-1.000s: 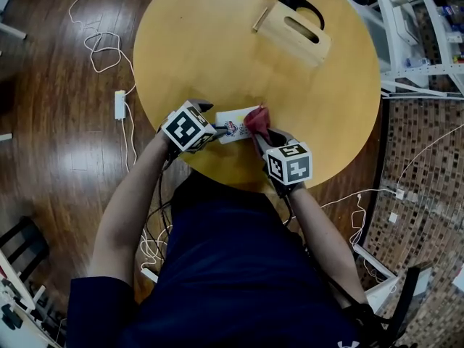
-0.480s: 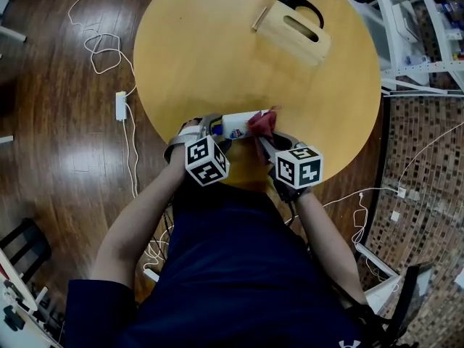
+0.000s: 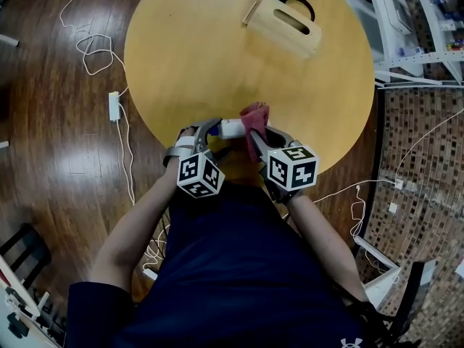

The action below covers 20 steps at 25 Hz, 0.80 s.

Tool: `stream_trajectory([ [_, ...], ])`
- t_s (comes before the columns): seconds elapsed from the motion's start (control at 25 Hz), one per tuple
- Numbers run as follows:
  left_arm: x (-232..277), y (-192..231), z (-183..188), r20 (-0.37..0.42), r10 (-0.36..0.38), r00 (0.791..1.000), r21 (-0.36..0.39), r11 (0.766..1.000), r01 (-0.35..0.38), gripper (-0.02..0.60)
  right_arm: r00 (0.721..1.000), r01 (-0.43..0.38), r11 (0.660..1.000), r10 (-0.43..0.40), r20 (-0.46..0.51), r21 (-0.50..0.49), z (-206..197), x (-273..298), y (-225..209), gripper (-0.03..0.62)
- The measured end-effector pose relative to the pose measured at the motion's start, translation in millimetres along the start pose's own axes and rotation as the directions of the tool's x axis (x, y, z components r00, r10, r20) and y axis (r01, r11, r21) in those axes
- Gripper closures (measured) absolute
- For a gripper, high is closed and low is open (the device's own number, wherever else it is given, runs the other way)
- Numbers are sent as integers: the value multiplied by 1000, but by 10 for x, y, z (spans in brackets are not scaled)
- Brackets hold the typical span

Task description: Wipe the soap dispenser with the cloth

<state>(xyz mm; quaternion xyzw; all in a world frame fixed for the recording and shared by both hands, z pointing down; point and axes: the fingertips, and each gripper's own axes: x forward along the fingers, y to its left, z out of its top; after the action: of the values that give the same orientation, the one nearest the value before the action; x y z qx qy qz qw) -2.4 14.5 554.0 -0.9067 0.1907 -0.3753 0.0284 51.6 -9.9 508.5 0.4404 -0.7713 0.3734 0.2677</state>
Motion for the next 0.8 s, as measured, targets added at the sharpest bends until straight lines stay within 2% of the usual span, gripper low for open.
stream_trajectory([
  [0.04, -1, 14, 34, 6, -46, 999, -51, 998, 46, 206, 1000, -4, 1000, 4, 1, 1, -4, -7, -1, 516],
  [0.12, 54, 34, 34, -23, -99, 995, -37, 994, 98, 217, 1000, -7, 1000, 7, 3, 4, -6, -11, -14, 516],
  [0.2, 125, 52, 14, -40, -104, 994, 11, 995, 104, 328, 1000, 20, 1000, -20, -1, 15, 3, -5, -54, 516],
  [0.32, 162, 71, 25, -46, -89, 995, -27, 996, 88, 330, 994, 107, 993, -108, -26, -41, 43, 58, -54, 516],
  [0.36, 169, 68, 37, -52, -80, 995, -43, 996, 78, 330, 994, 101, 991, -104, -36, -83, 51, 106, 42, 516],
  [0.48, 197, 22, 83, -59, -50, 997, -47, 998, 47, 330, 996, -61, 974, 44, -82, -218, -7, 255, 612, 515],
  [0.56, 201, -2, 101, -54, -35, 998, -36, 999, 33, 330, 992, -103, 952, 78, -98, -290, -74, 266, 738, 516],
  [0.6, 200, -7, 107, -49, -30, 998, -33, 999, 29, 331, 993, -93, 955, 71, -90, -281, -94, 240, 649, 516],
  [0.68, 205, -4, 109, -40, -28, 999, -34, 999, 26, 331, 998, -45, 985, 38, -50, -164, -77, 136, 286, 516],
  [0.8, 209, 9, 106, -38, -31, 999, -35, 999, 30, 331, 995, 97, 995, -97, 17, -4, 50, -106, -360, 517],
])
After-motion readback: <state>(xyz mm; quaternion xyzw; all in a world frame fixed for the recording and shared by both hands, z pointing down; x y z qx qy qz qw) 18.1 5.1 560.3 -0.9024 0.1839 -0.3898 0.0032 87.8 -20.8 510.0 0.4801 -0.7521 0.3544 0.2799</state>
